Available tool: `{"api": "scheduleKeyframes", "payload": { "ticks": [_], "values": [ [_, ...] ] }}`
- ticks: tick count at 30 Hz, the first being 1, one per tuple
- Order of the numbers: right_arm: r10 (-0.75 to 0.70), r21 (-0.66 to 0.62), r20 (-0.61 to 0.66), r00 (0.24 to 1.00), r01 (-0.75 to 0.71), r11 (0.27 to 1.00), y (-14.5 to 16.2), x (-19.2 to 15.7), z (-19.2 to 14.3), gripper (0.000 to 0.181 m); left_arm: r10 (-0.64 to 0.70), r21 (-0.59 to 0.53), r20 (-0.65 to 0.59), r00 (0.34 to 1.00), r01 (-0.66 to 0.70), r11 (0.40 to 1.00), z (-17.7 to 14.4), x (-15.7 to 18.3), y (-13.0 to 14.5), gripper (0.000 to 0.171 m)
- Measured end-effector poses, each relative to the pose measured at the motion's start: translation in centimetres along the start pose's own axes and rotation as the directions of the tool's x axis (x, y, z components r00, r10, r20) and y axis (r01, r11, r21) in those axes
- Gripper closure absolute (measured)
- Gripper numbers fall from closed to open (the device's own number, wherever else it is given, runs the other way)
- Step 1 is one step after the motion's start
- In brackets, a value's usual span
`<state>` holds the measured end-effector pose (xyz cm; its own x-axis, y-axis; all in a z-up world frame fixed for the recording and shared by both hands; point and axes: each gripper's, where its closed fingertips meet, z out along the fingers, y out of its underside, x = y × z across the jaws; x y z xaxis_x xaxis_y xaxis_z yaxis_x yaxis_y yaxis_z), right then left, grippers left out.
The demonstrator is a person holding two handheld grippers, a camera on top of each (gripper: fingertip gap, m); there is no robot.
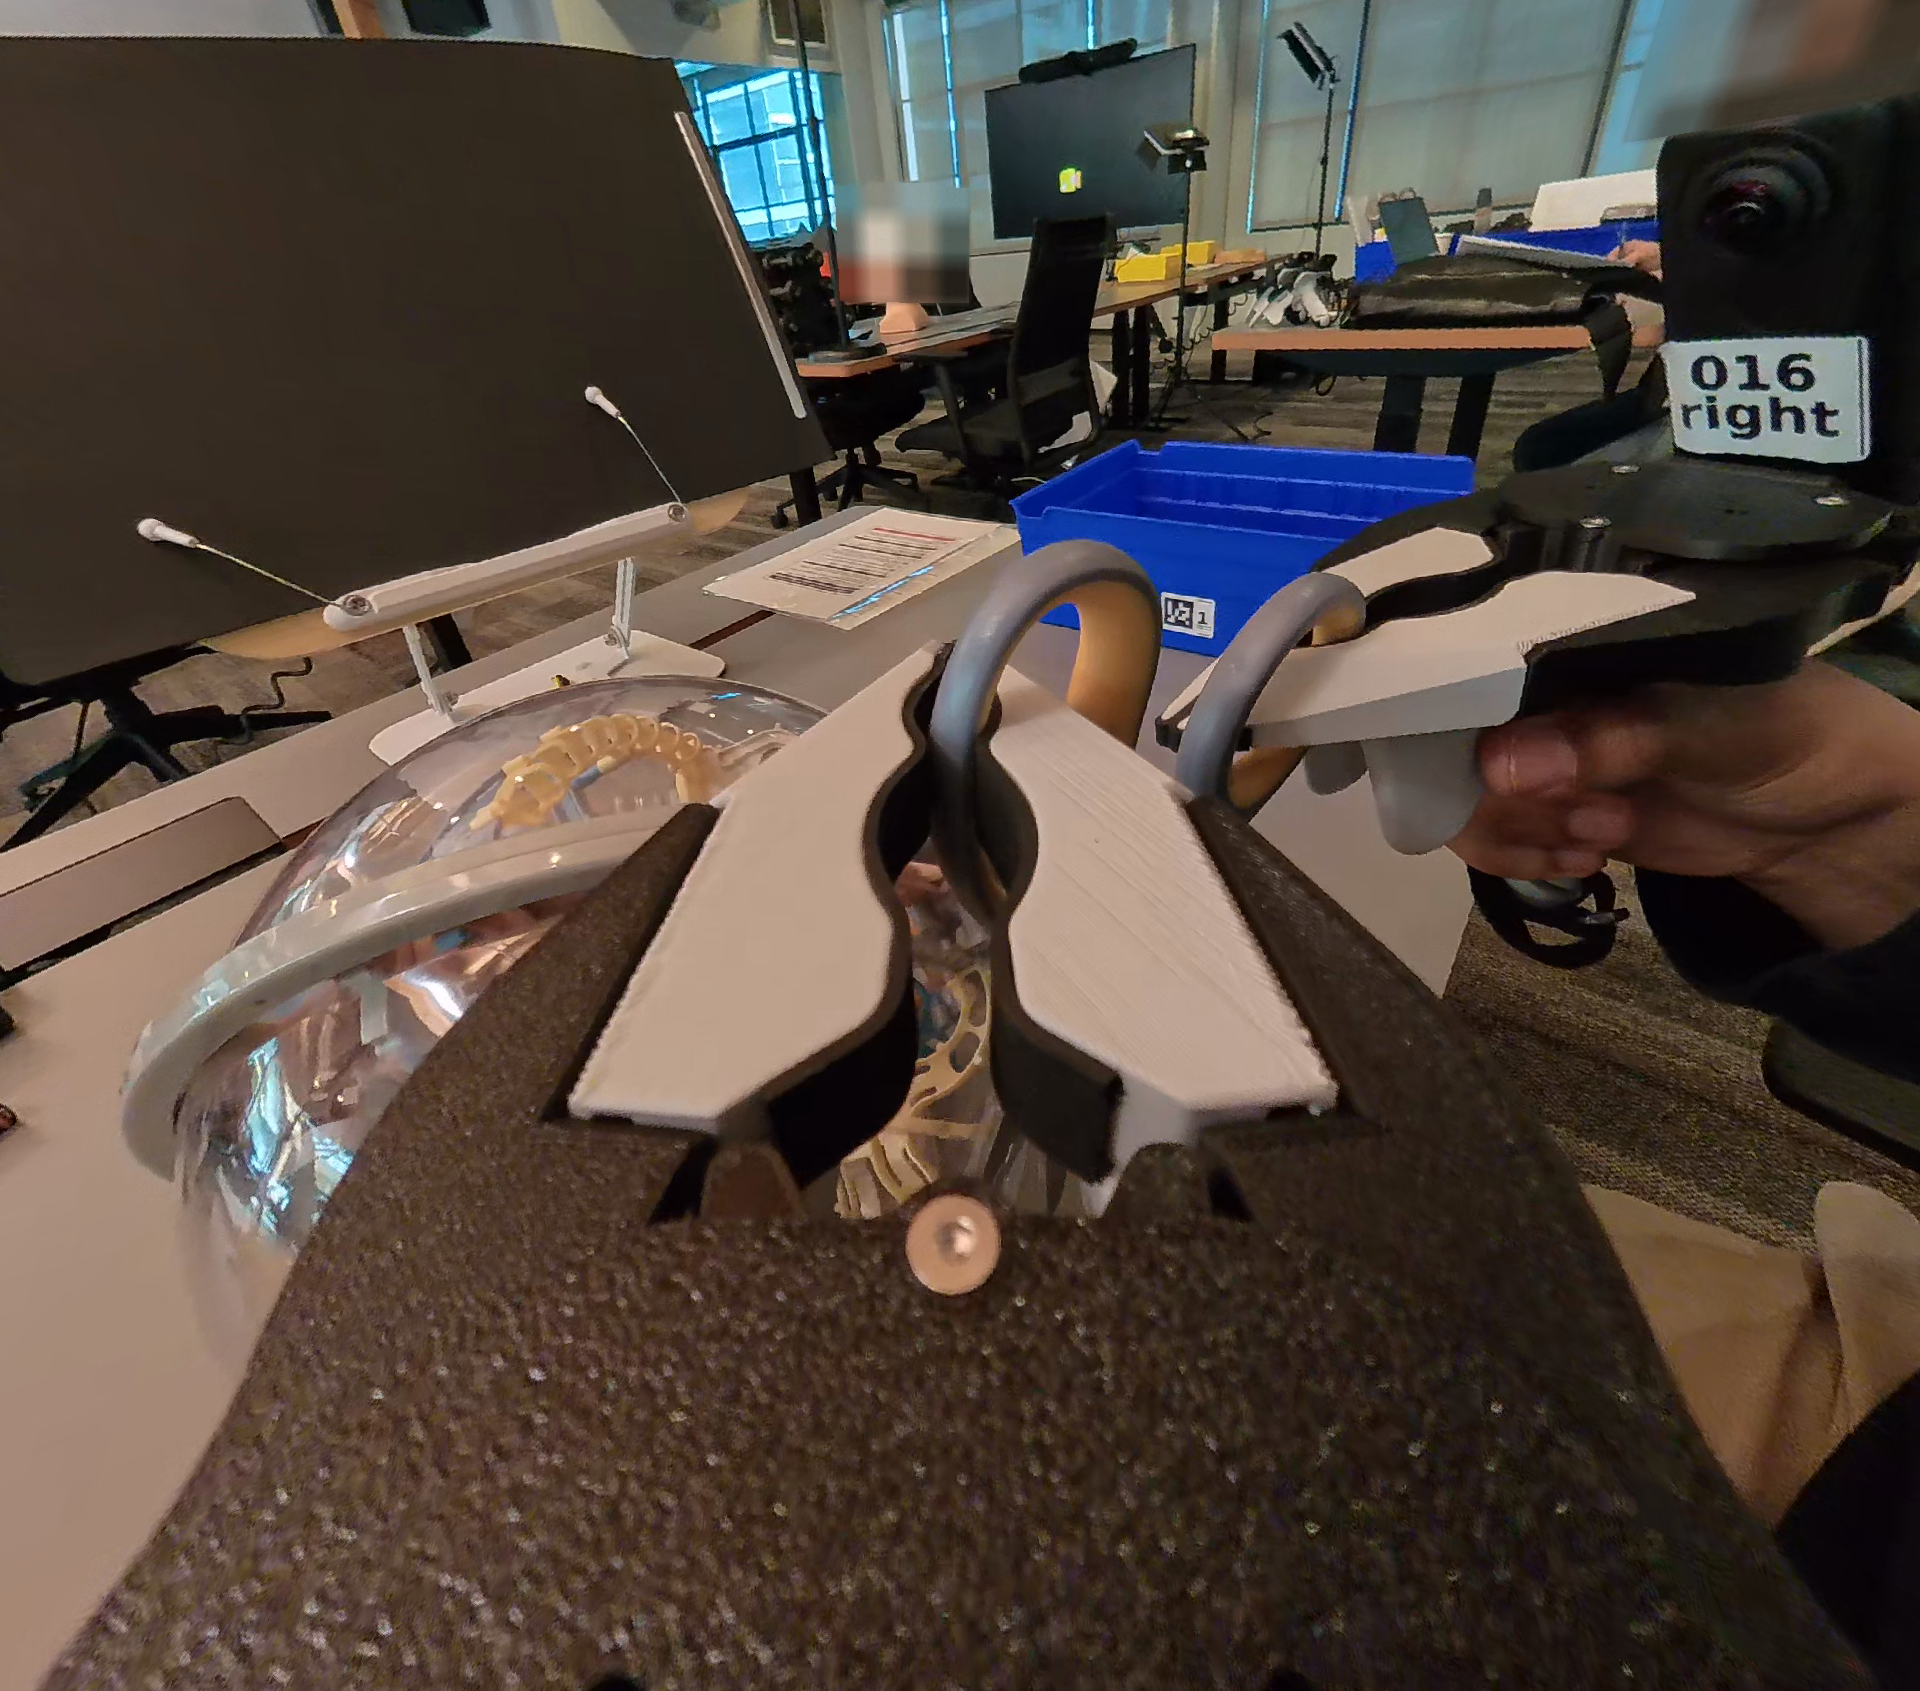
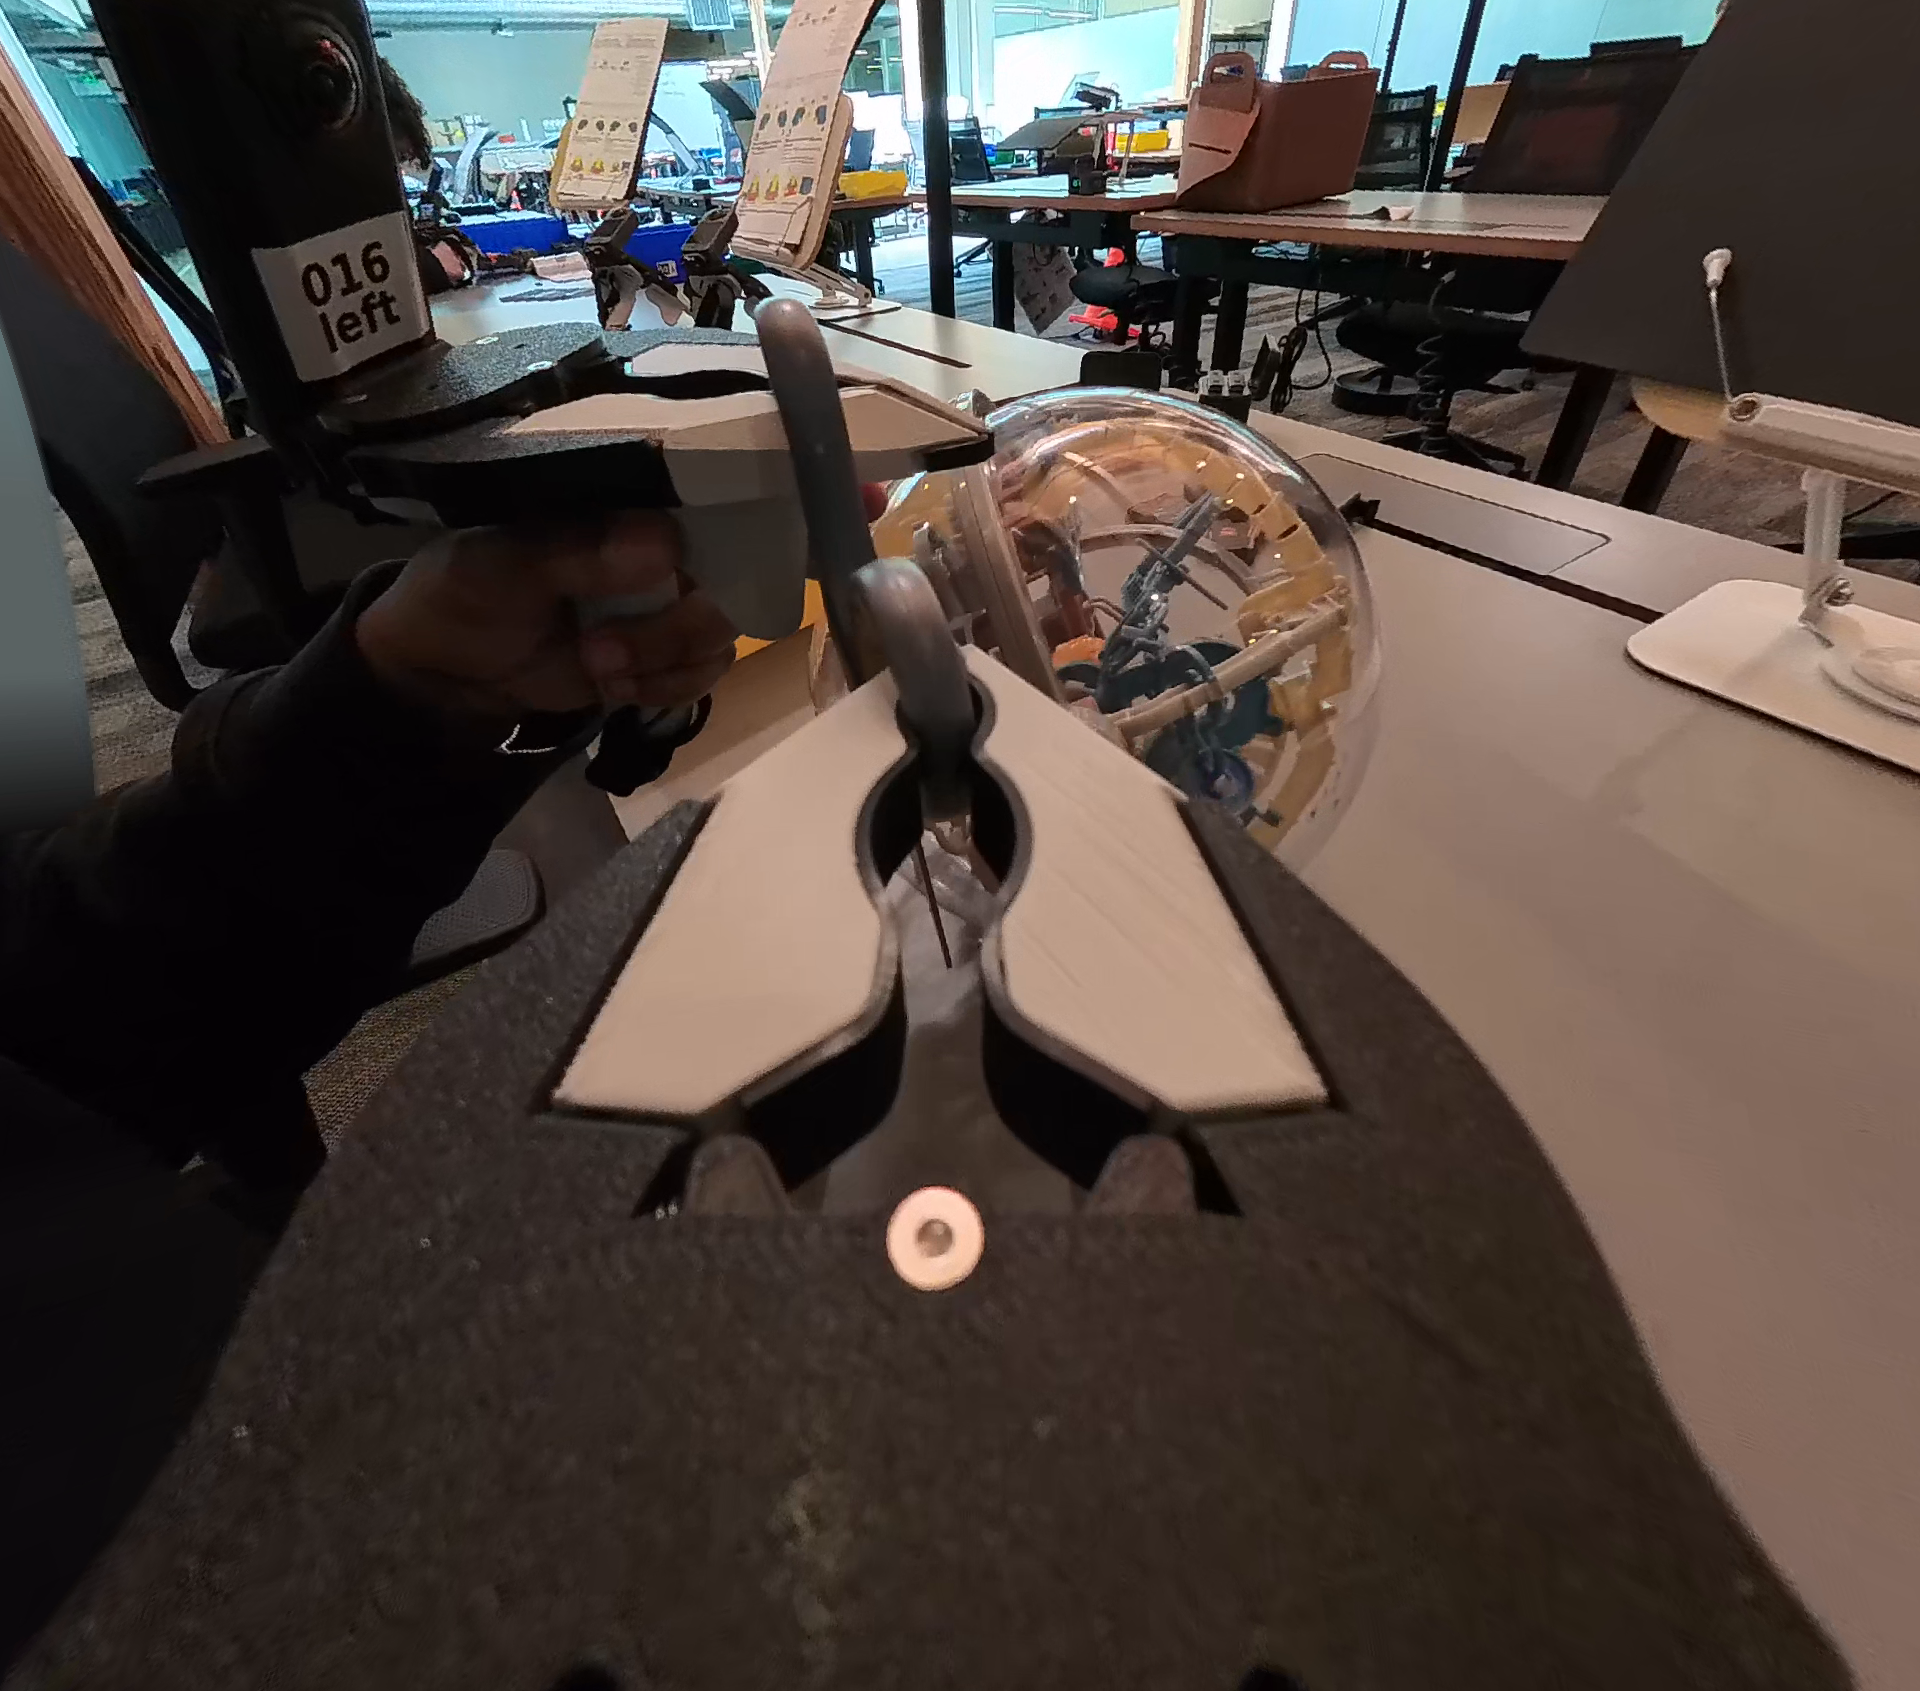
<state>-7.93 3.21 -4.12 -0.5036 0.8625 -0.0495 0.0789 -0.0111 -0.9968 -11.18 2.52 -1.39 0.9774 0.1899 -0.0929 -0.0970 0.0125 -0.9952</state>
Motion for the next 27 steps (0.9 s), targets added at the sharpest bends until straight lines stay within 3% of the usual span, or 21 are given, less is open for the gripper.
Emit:
{"api": "scheduleKeyframes", "payload": {
  "ticks": [27],
  "values": [
    [0.013, 0.068, -0.003, 1.0, -0.013, 0.998, -0.46, 0.27, 0.73, 0.181, 0.029, -0.02, 0.006, 1.0, -0.029, 0.999, -0.18, -0.68, 0.49, 0.171]
  ]
}}
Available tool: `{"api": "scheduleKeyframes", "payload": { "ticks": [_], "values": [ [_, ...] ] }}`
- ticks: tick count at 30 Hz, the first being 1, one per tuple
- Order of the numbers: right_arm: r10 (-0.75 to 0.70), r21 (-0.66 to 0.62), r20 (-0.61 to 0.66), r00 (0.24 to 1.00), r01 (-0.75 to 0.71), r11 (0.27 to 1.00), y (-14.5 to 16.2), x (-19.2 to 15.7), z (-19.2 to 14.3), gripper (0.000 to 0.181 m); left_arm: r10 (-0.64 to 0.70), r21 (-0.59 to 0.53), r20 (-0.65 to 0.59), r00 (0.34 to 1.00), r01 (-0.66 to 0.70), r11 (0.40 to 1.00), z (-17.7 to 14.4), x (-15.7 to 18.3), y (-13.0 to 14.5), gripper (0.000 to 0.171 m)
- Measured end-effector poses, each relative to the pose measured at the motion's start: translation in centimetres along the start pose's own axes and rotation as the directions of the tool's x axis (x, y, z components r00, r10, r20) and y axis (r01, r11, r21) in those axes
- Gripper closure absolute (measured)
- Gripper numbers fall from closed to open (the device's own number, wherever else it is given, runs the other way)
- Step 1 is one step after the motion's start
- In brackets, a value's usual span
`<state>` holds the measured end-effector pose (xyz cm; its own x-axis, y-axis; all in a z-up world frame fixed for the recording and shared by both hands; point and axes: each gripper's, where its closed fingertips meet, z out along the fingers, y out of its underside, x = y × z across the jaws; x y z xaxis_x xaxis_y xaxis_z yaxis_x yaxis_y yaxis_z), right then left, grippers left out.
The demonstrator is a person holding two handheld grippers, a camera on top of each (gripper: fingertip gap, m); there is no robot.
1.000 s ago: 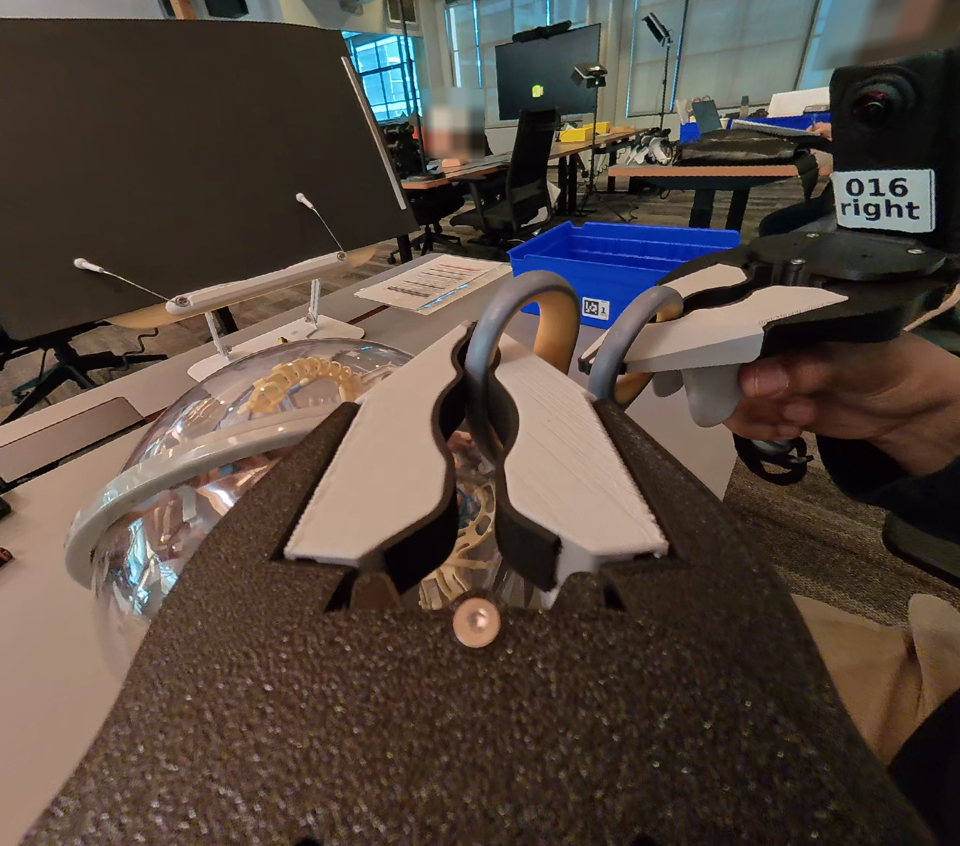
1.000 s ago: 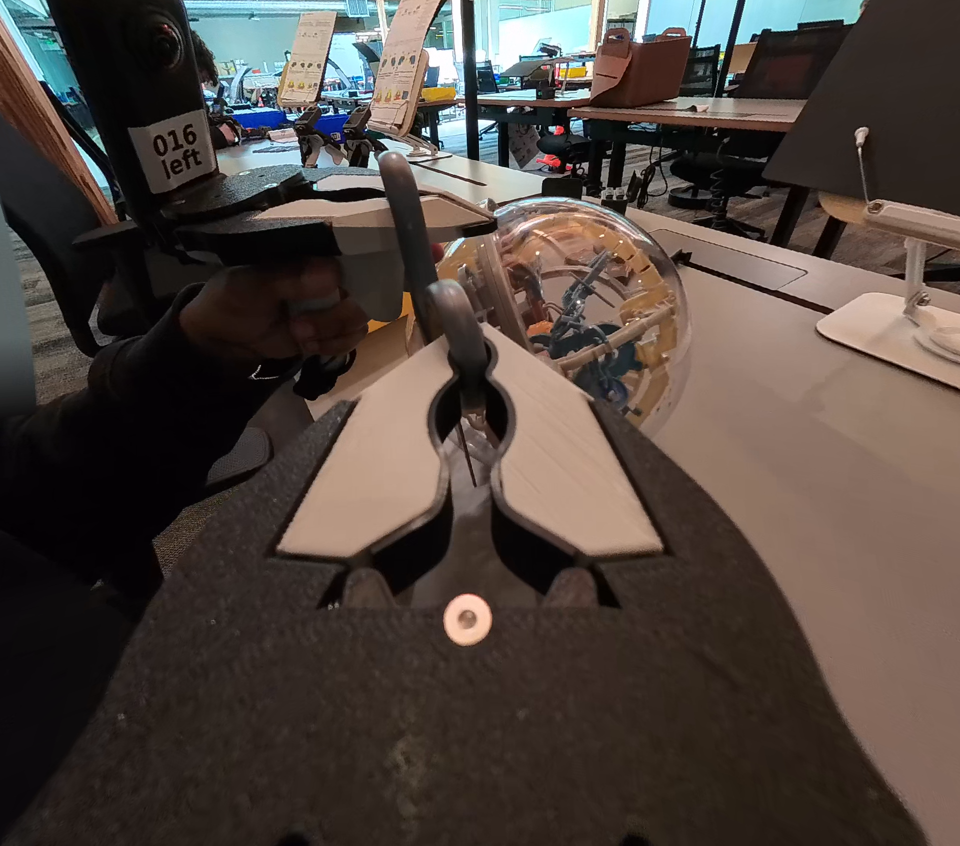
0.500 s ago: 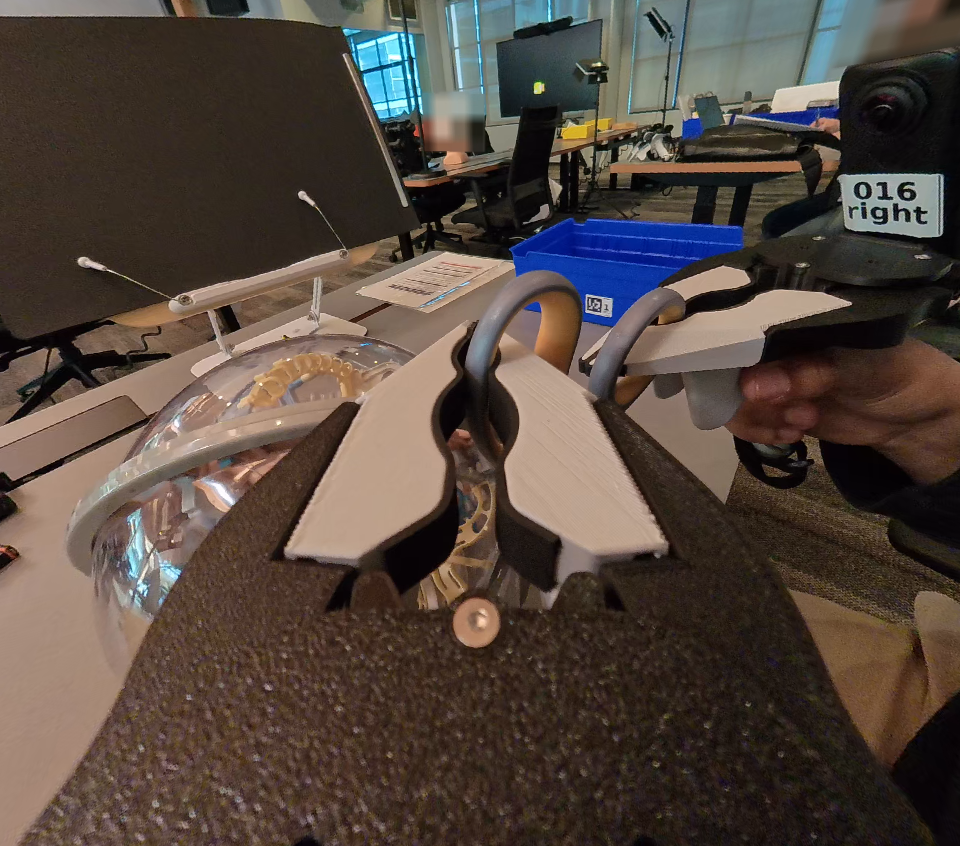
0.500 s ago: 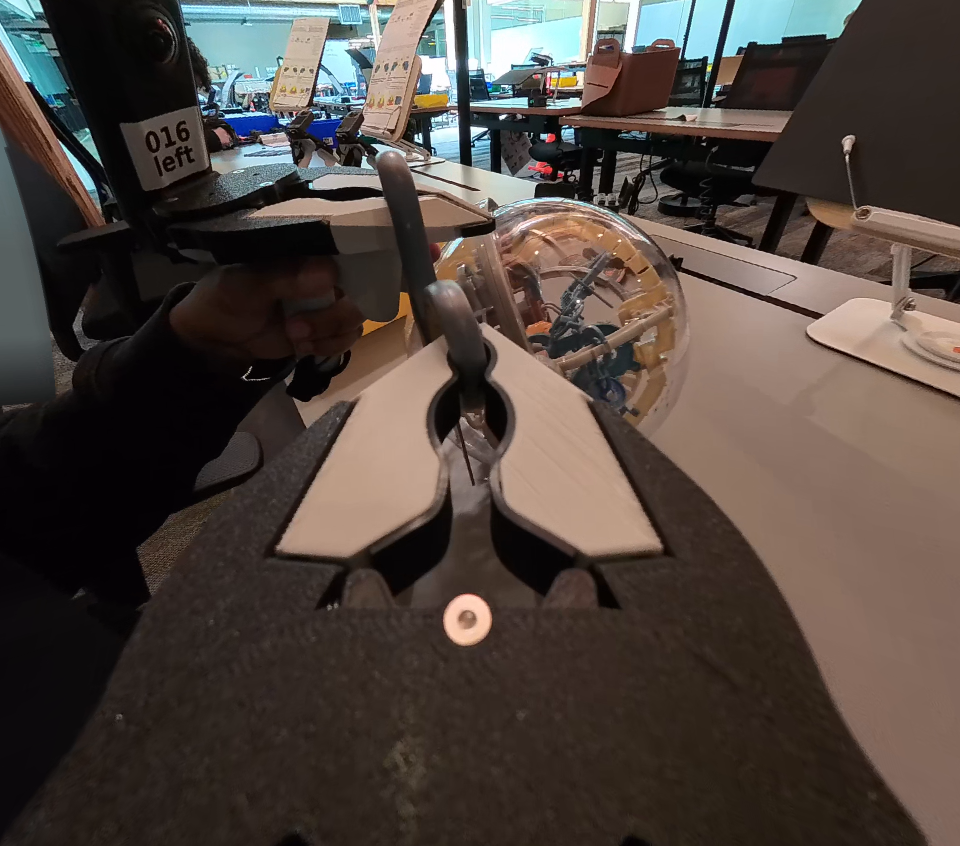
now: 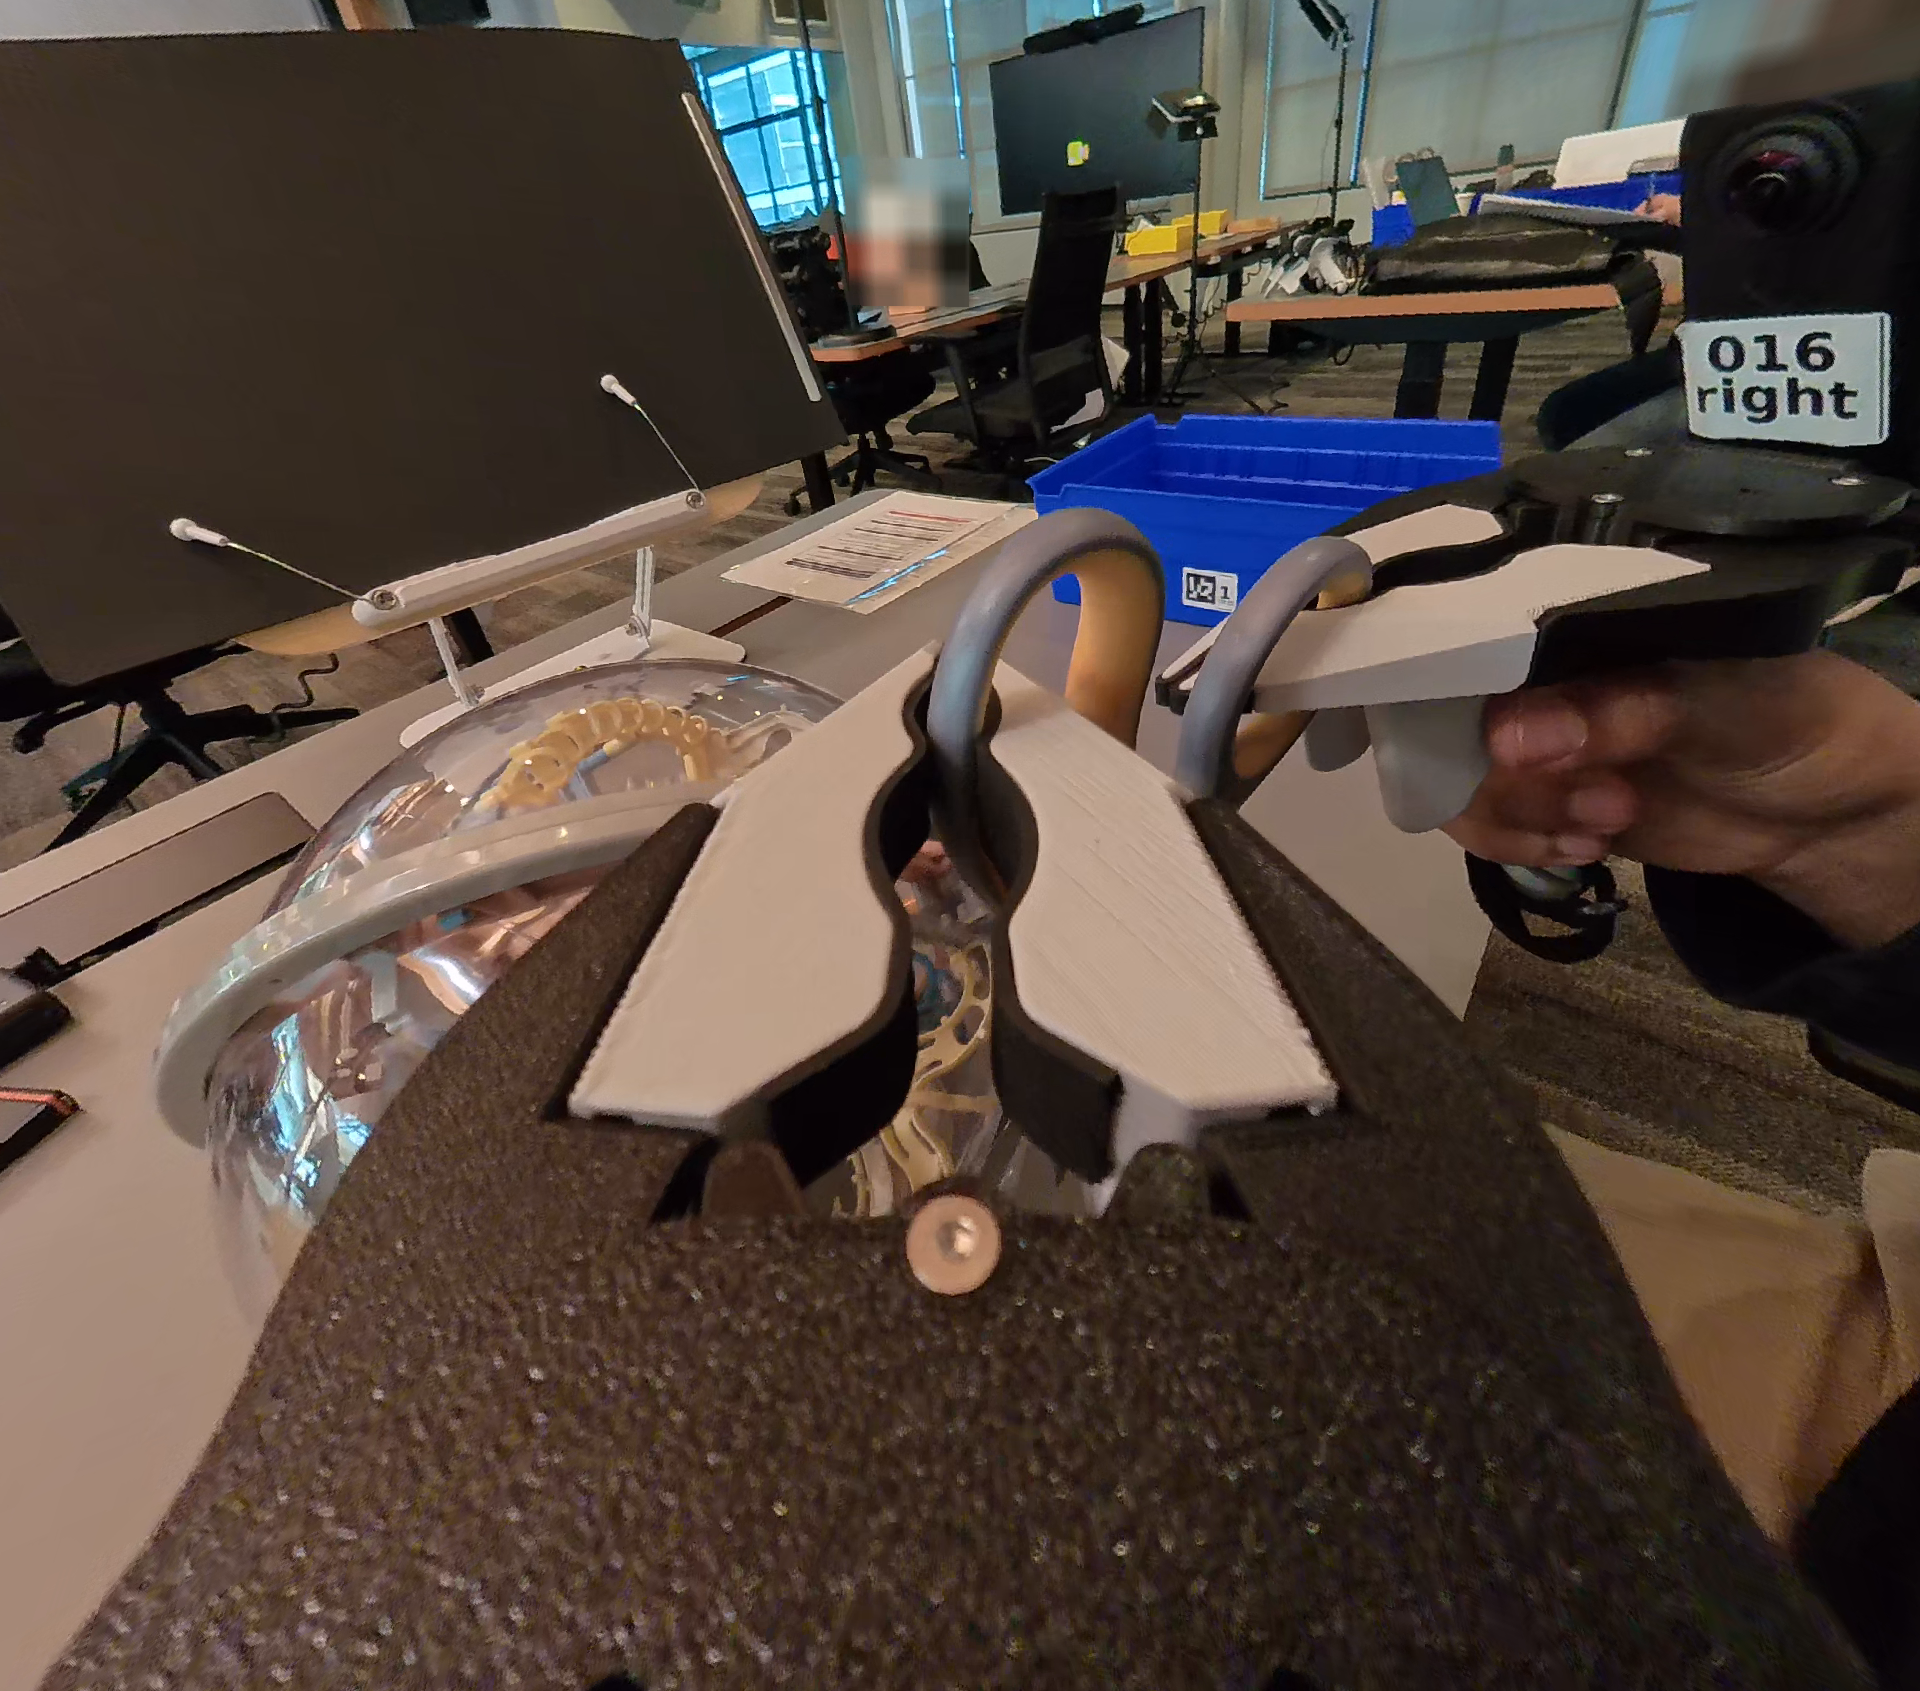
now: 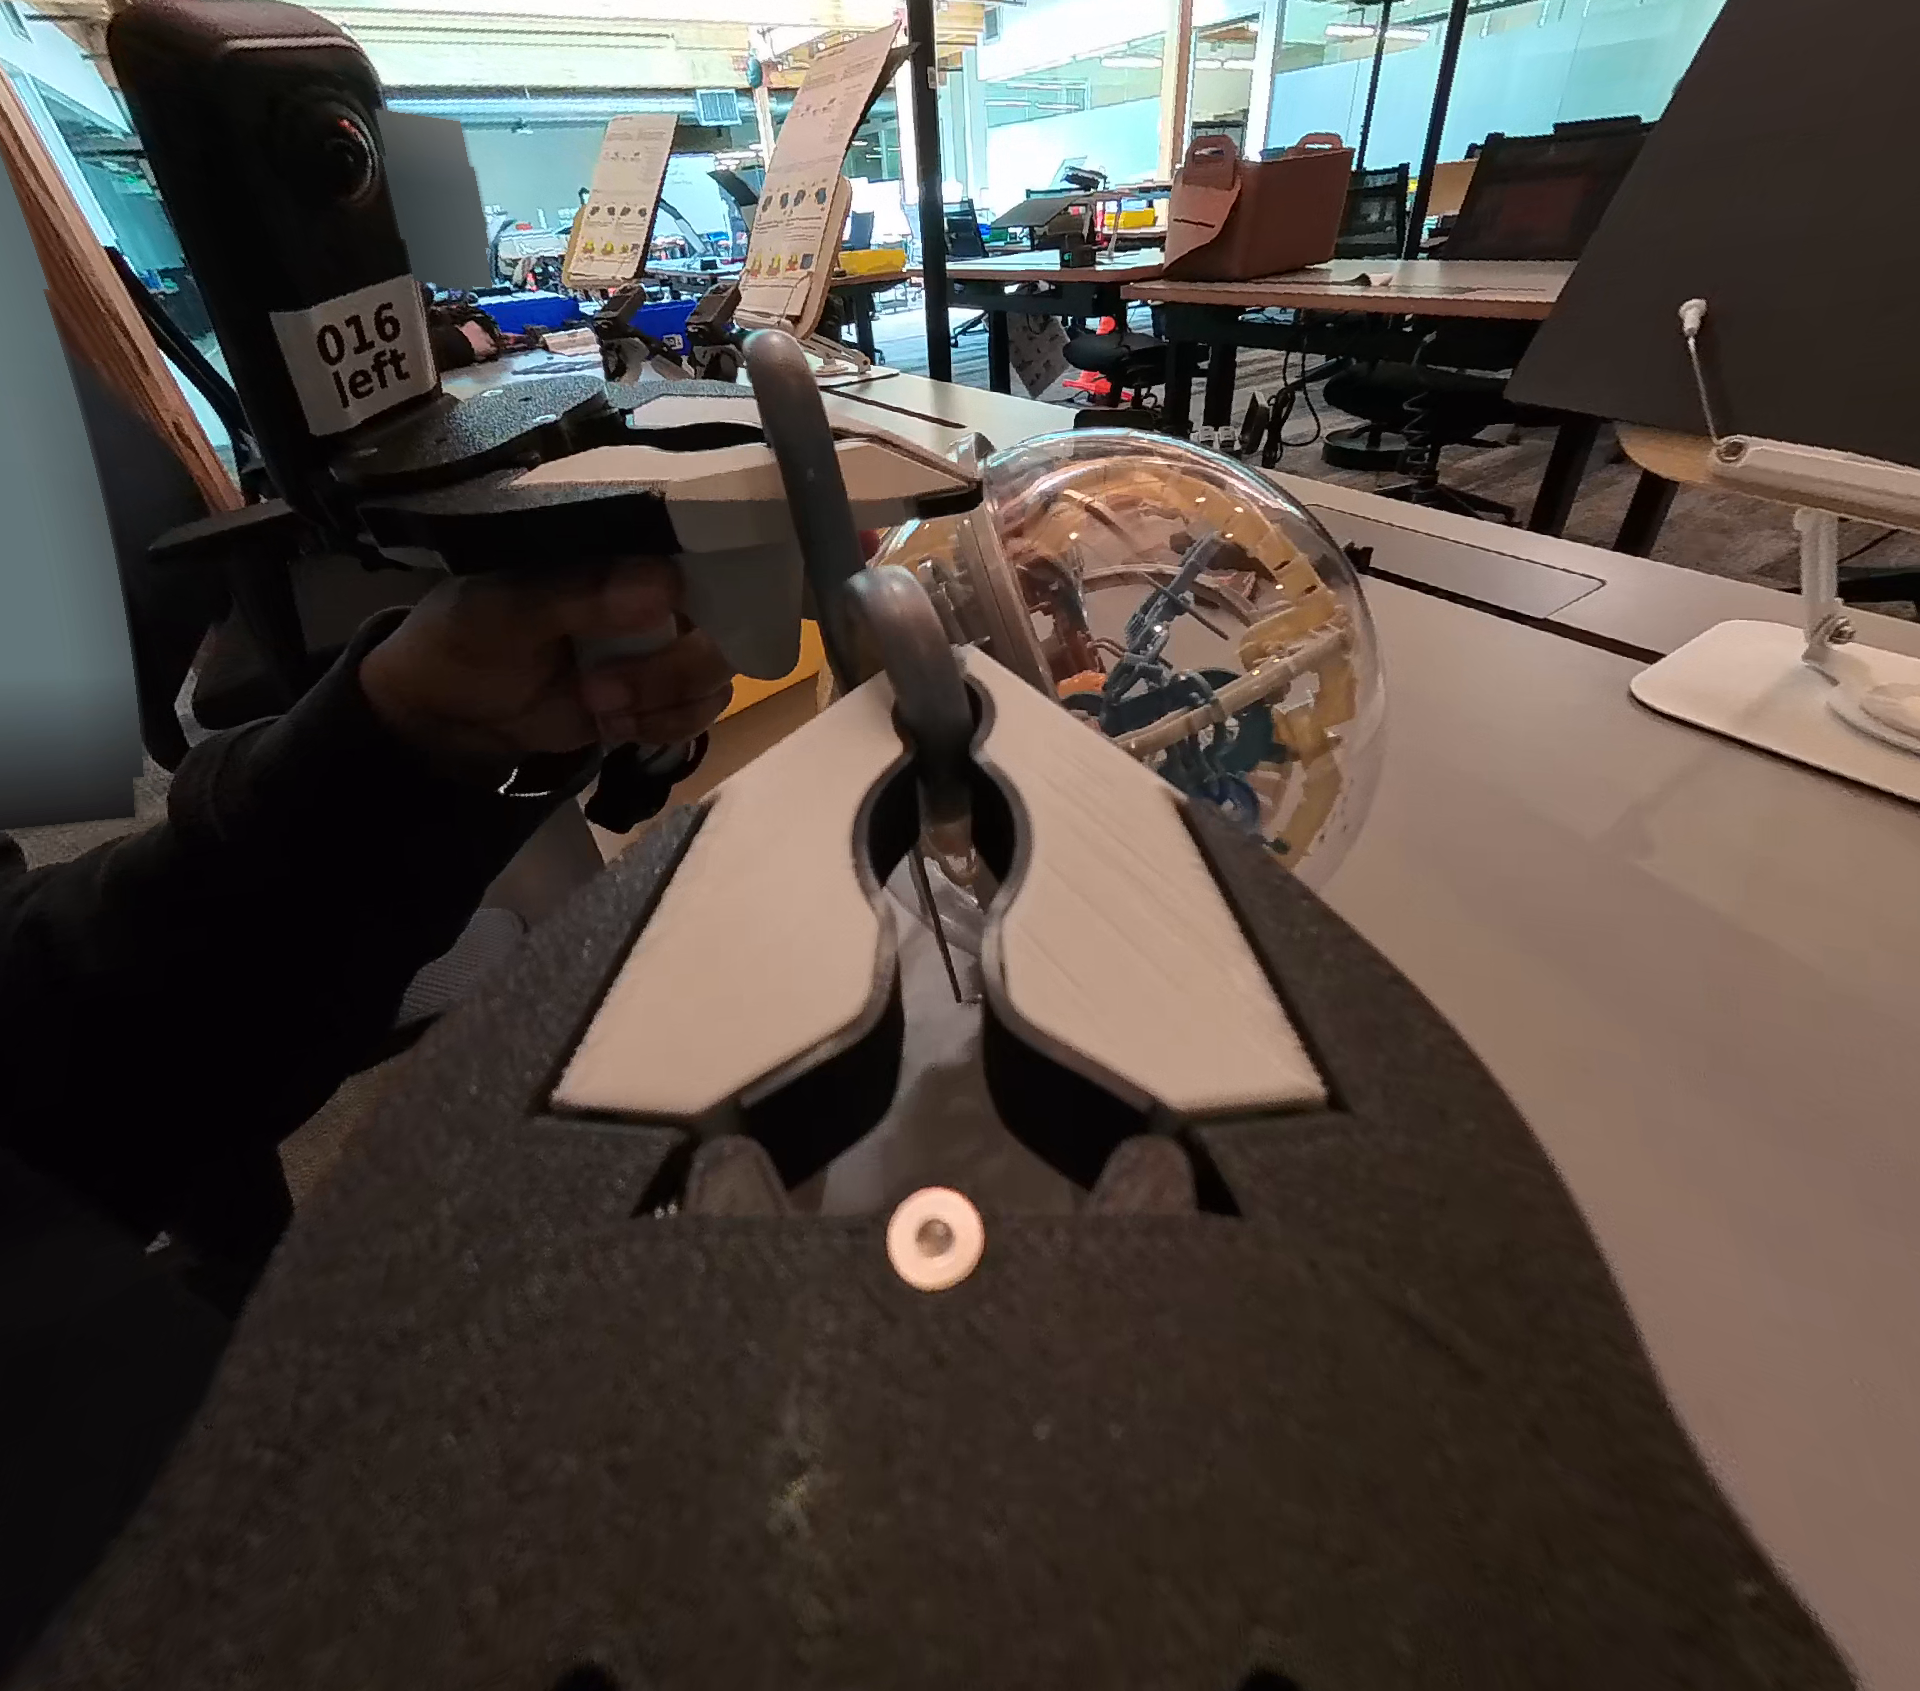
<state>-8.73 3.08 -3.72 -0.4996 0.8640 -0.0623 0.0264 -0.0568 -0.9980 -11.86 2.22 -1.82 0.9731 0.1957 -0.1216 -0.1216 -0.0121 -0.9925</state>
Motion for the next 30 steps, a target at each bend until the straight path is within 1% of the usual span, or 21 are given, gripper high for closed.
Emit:
{"api": "scheduleKeyframes", "payload": {
  "ticks": [8, 14, 23, 28, 30],
  "values": [
    [-0.004, 0.009, 0.0, 1.0, 0.004, 1.0, 0.1, 0.0, -0.1, 0.181, 0.008, -0.005, -0.013, 1.0, -0.008, 1.0, -0.1, 0.1, 0.1, 0.171],
    [0.004, 0.018, -0.003, 1.0, -0.004, 1.0, 0.1, 0.1, -0.2, 0.181, -0.025, -0.006, -0.042, 0.999, 0.025, 1.0, -0.3, 0.1, 0.0, 0.171],
    [0.013, 0.029, 0.012, 1.0, -0.013, 0.999, 0.2, 0.1, -0.3, 0.181, -0.034, -0.02, -0.071, 0.997, 0.033, 0.999, -0.4, 0.4, 0.2, 0.171],
    [-0.001, 0.043, -0.024, 1.0, 0.002, 0.999, 0.0, 0.5, -0.3, 0.181, -0.011, -0.089, -0.082, 0.997, 0.004, 0.996, -1.4, 0.1, 0.7, 0.171],
    [0.003, 0.051, -0.034, 0.999, -0.001, 0.999, -0.1, 0.7, -0.3, 0.181, 0.009, -0.145, -0.082, 0.997, -0.021, 0.989, -2.2, -0.3, 1.2, 0.165]
  ]
}}
